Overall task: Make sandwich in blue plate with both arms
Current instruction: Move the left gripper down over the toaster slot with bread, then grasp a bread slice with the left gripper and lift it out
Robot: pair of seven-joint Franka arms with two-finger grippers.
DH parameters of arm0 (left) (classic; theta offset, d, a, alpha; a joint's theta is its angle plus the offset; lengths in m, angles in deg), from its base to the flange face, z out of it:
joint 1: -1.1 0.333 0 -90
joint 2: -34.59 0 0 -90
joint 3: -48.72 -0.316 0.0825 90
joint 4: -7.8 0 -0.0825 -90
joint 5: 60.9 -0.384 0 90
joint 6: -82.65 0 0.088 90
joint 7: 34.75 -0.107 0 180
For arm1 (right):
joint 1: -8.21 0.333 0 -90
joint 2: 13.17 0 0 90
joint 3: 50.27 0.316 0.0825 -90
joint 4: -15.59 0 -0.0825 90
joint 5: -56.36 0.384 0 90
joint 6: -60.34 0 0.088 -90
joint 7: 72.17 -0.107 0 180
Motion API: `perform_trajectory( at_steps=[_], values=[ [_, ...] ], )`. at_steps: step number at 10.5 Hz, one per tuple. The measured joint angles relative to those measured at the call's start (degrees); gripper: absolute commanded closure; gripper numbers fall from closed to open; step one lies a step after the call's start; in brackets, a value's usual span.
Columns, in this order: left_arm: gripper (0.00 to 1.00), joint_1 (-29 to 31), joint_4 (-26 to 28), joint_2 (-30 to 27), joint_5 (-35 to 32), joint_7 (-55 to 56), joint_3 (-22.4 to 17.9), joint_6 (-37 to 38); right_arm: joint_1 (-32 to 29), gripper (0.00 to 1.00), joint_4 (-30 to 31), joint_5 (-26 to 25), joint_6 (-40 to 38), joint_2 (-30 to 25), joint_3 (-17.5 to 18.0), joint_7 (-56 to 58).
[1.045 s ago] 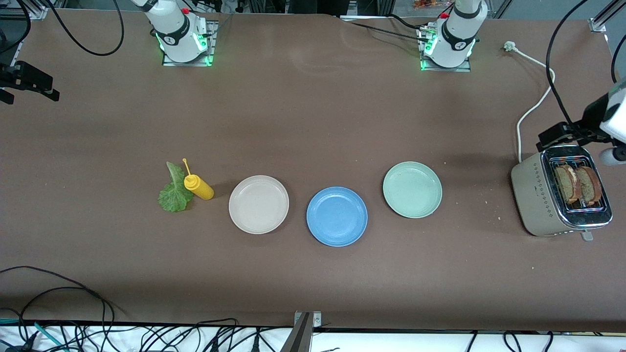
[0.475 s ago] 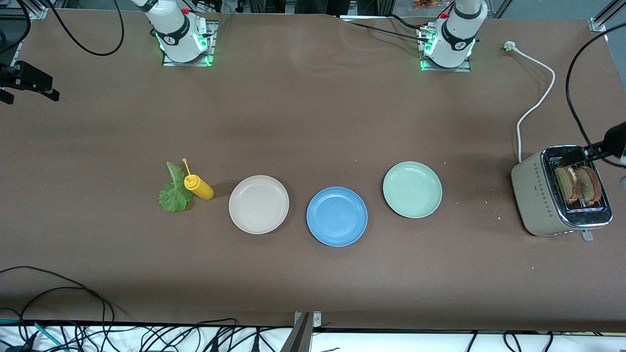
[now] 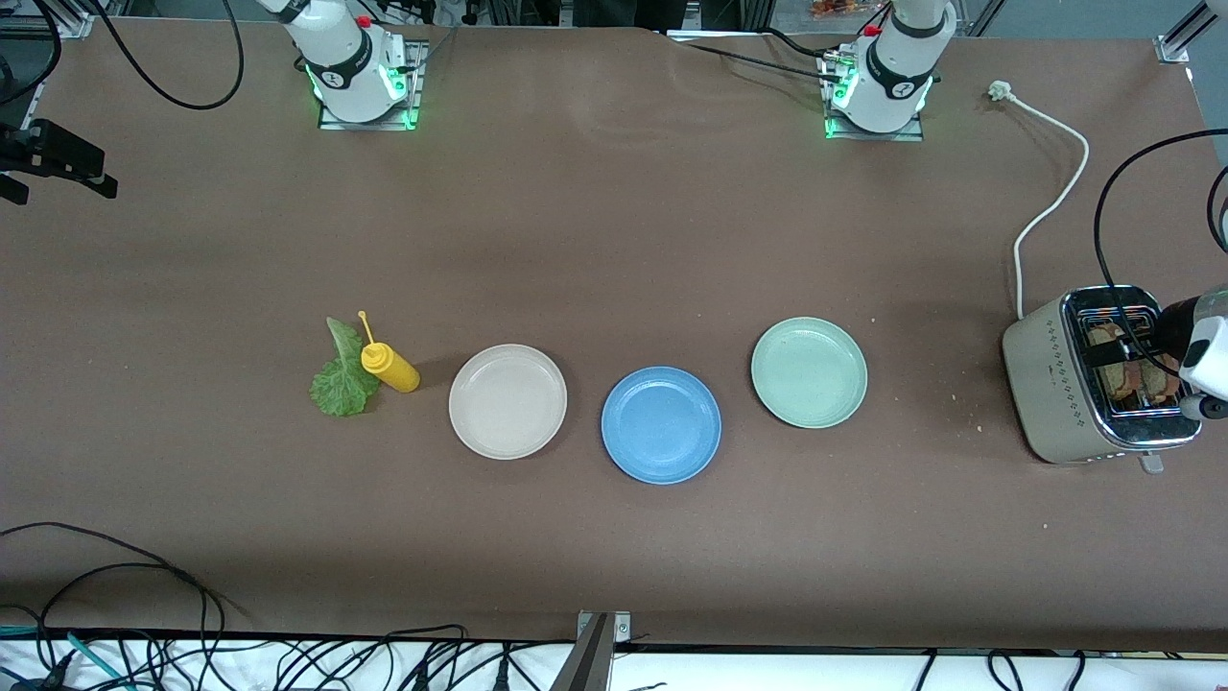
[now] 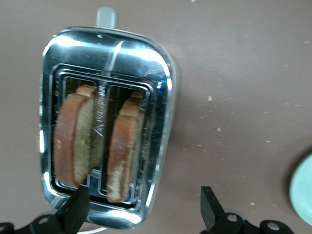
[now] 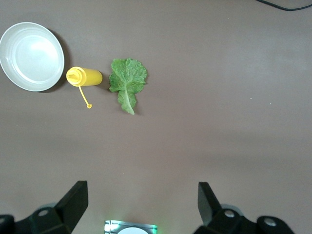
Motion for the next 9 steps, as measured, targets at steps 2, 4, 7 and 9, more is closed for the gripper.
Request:
perform_trajectory(
  at_steps=[2, 4, 7, 9],
  values=[
    [0.00, 0.09, -0.12, 1.04, -1.78, 0.00, 0.03, -0.20, 0.01, 0.00, 0.00, 0.01, -0.46, 0.00, 0.01, 0.00],
    [0.00, 0.22, -0.13, 1.67, -1.92, 0.00, 0.02, -0.21, 0.01, 0.00, 0.00, 0.01, -0.98, -0.01, 0.05, 0.02],
    [0.42, 0.95, -0.14, 3.03, -1.96, -0.01, 0.01, -0.21, 0.00, 0.00, 0.00, 0.02, -1.02, -0.06, 0.04, 0.02],
    [0.85, 1.22, -0.14, 3.66, -1.97, -0.03, 0.02, -0.22, 0.00, 0.00, 0.00, 0.02, -1.03, -0.12, 0.03, 0.02]
  ],
)
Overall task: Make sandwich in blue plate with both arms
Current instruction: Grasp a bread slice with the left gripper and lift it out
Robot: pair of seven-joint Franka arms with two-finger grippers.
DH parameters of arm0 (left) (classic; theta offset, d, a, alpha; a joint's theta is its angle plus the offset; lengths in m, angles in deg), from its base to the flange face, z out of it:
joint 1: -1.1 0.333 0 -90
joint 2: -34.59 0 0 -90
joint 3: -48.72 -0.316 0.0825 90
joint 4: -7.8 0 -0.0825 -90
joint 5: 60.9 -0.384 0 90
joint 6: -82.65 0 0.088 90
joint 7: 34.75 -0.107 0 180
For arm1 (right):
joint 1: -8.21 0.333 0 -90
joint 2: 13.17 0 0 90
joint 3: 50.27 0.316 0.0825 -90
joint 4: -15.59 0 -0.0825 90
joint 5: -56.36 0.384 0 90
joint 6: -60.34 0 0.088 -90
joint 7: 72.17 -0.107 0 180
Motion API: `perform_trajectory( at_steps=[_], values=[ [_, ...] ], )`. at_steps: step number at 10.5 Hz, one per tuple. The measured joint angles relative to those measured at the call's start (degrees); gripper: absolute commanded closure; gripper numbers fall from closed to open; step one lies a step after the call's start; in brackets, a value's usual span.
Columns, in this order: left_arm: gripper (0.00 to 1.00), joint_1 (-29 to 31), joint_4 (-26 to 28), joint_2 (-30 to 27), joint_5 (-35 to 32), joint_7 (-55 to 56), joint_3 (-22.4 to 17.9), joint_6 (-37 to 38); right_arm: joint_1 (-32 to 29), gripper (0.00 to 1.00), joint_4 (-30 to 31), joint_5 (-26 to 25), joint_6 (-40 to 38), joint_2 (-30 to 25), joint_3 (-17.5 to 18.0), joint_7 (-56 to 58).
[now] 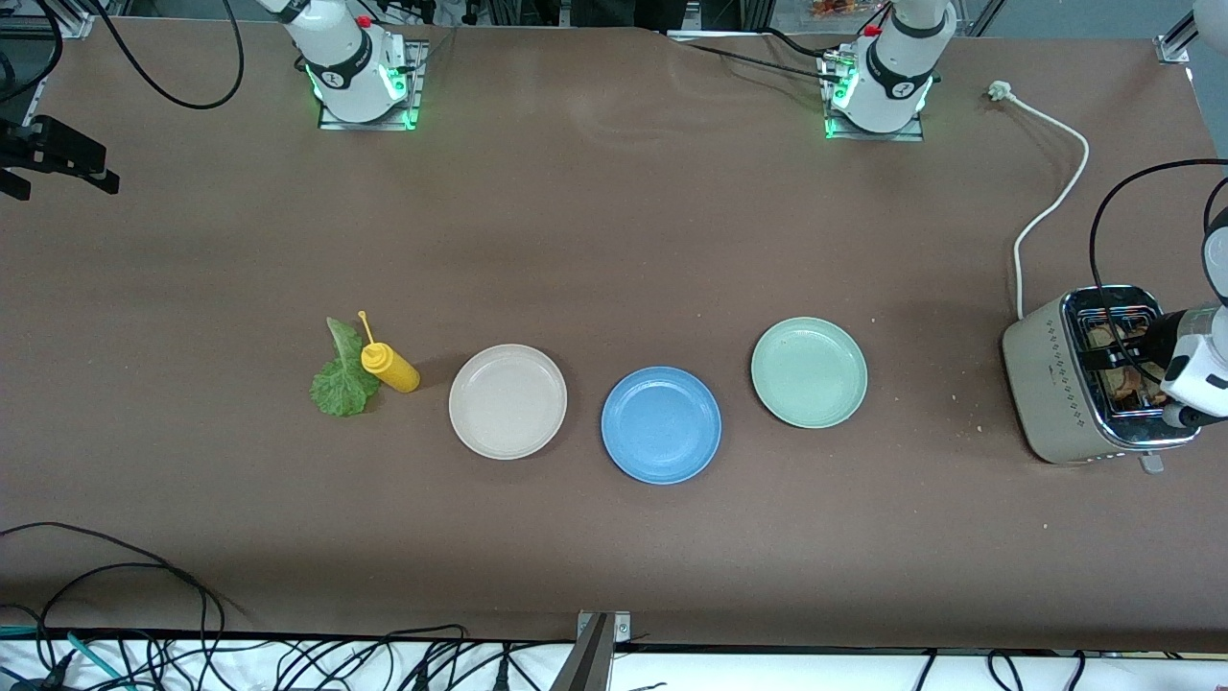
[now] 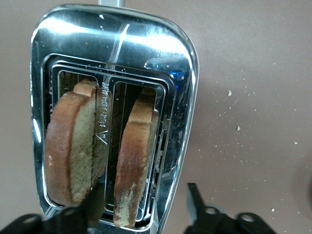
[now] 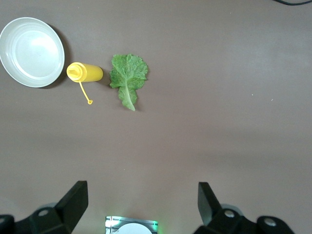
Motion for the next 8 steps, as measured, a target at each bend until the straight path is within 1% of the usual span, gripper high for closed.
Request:
perform_trajectory(
  at_steps=[1, 6, 8],
  values=[
    [0.99, 0.00, -0.06, 0.07, 0.00, 0.00, 0.03, 0.00, 0.00, 0.00, 0.00, 0.00, 0.00, 0.00, -0.01, 0.00],
    [1.00, 0.39, -1.42, -0.19, -0.45, -2.94, -0.11, 0.74, 0.00, 0.00, 0.00, 0.00, -0.02, -0.01, -0.01, 0.00],
    [1.00, 0.64, -2.54, -2.11, -0.62, -5.61, -0.17, 2.36, 0.00, 0.00, -0.01, 0.03, -0.06, -0.03, 0.00, 0.00]
  ],
)
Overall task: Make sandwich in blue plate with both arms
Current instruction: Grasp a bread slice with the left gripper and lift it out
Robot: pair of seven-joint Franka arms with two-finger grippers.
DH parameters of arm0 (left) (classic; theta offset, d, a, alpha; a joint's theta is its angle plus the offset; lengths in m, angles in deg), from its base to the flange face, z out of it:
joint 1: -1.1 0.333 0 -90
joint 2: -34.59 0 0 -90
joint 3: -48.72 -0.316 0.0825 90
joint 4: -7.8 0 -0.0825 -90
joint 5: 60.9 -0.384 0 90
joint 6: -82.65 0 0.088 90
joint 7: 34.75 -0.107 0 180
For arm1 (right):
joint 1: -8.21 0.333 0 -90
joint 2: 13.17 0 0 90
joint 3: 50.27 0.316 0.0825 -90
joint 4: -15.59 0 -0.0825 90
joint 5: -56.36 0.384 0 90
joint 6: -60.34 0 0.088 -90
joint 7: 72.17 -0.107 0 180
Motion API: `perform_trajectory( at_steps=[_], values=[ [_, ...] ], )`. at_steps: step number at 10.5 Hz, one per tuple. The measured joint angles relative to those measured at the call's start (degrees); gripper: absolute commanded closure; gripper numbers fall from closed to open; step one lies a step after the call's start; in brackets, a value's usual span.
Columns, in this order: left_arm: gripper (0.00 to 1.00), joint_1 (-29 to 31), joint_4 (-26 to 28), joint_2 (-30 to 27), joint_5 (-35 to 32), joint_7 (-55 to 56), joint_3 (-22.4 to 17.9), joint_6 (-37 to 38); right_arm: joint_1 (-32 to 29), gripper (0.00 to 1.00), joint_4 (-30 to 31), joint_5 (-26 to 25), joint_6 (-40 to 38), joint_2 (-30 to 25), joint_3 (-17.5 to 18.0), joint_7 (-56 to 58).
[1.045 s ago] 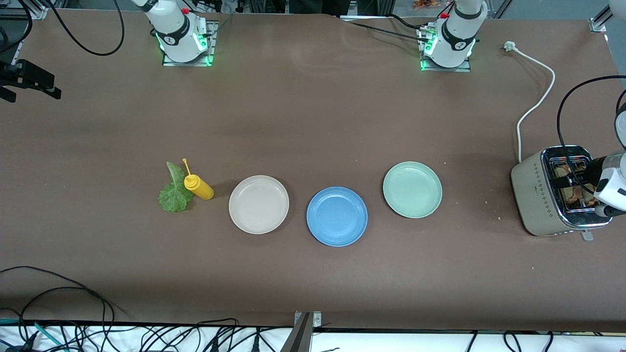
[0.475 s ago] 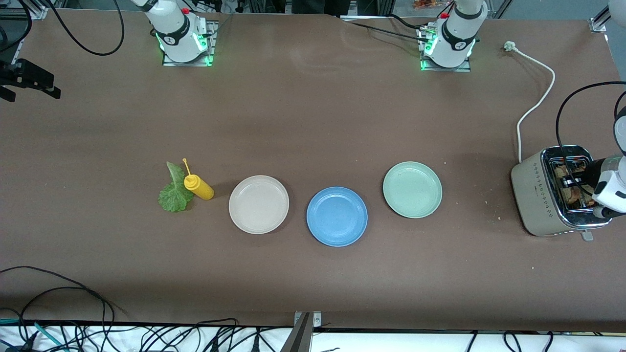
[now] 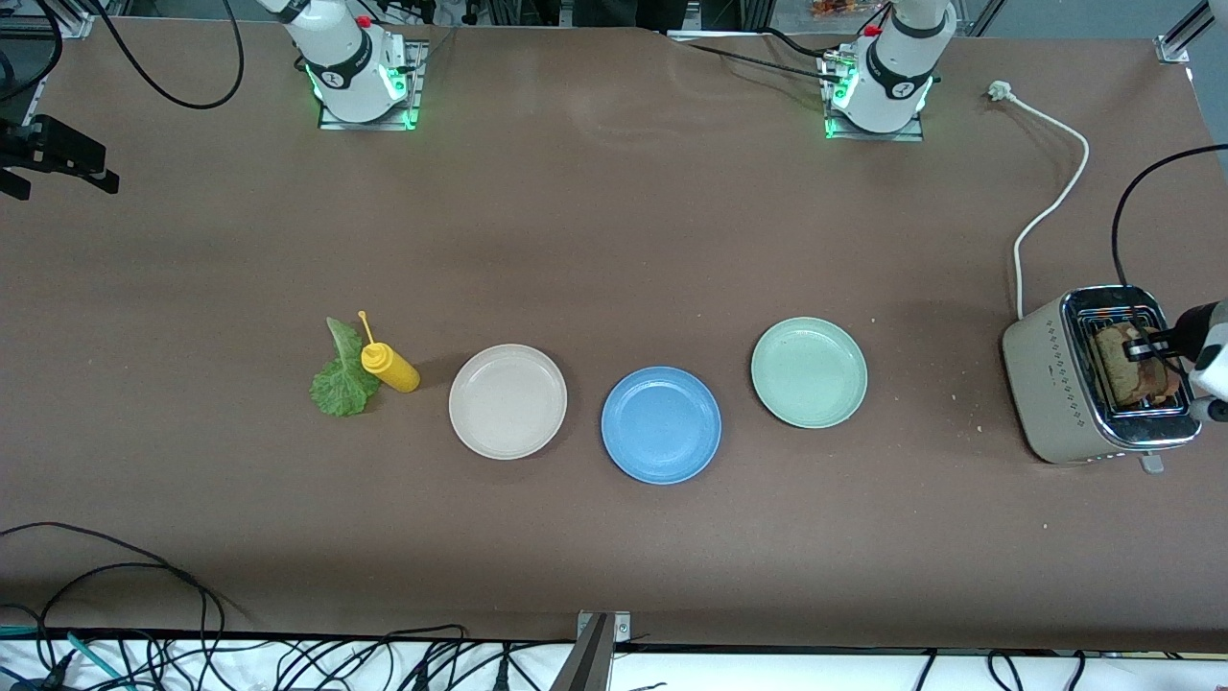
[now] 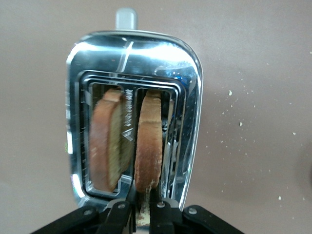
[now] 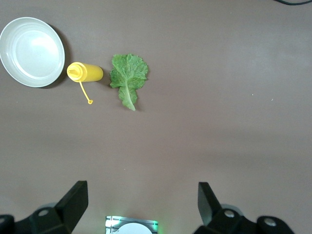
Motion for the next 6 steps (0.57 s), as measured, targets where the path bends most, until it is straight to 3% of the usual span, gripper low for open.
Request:
perform_trajectory(
  at_steps=[2, 4, 6],
  values=[
    [1.00, 0.30, -2.51, -4.04, -0.06, -3.31, -0.02, 6.09, 0.01, 0.00, -0.01, 0.01, -0.08, -0.03, 0.02, 0.00],
    [1.00, 0.34, -9.78, -7.40, -0.06, -5.60, 0.44, 17.89, 0.00, 0.00, -0.02, 0.02, -0.13, -0.06, 0.01, 0.00],
    [1.00, 0.15, -17.68, -9.53, -0.06, -8.07, 1.25, 25.11, 0.00, 0.00, -0.03, 0.03, -0.19, -0.07, 0.00, 0.00]
  ],
)
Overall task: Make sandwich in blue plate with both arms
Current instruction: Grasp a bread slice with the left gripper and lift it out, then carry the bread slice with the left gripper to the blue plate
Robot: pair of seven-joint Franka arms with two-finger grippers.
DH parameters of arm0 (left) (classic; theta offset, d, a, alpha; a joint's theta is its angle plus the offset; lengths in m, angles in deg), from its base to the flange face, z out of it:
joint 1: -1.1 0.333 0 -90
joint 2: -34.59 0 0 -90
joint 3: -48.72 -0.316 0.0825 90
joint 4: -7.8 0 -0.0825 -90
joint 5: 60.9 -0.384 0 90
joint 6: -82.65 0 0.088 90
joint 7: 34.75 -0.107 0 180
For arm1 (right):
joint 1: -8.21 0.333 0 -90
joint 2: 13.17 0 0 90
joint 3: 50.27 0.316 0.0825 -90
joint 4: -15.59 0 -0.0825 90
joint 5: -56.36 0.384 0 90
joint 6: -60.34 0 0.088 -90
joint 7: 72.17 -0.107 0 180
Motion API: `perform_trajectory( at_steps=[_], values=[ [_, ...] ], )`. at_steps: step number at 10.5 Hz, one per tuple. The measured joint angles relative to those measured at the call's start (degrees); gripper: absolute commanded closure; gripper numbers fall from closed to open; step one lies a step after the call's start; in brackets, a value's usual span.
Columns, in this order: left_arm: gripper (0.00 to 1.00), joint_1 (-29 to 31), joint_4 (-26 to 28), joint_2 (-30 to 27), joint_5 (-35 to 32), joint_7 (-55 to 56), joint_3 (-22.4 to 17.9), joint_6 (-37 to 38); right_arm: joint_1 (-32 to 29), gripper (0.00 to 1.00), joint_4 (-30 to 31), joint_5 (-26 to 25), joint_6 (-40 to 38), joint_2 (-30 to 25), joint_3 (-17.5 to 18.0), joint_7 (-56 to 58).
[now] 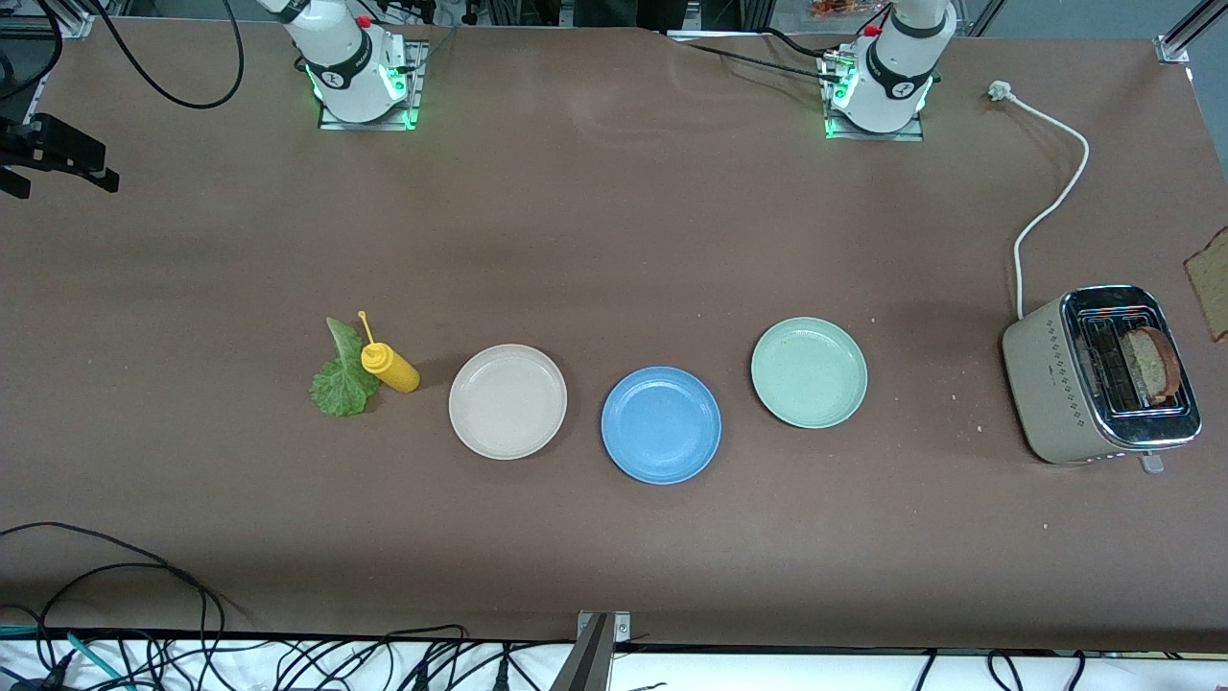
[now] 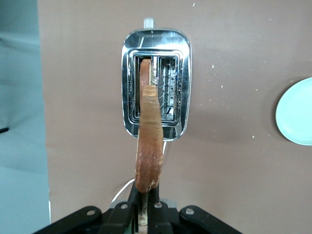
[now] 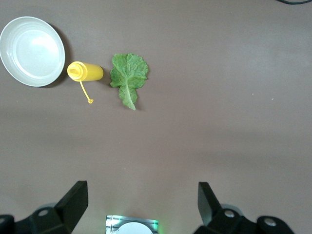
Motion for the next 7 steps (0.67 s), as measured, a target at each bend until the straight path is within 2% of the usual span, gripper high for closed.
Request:
perform_trajectory(
  at_steps=[2, 5, 7],
  values=[
    [1.00, -0.13, -2.59, -0.92, 0.02, -1.11, 2.06, 1.53, -0.01, 0.00, 0.00, 0.01, -0.04, 0.00, 0.00, 0.00],
    [1.00, -0.55, -2.47, 0.31, 0.34, -0.93, 7.11, 1.53, 0.00, 0.00, -0.01, 0.02, -0.06, -0.01, 0.00, 0.00],
    [1.00, -1.98, -2.18, 3.54, 5.19, 0.68, 10.00, 0.98, 0.00, 0.00, -0.02, 0.02, -0.10, 0.00, 0.01, 0.00]
  ],
)
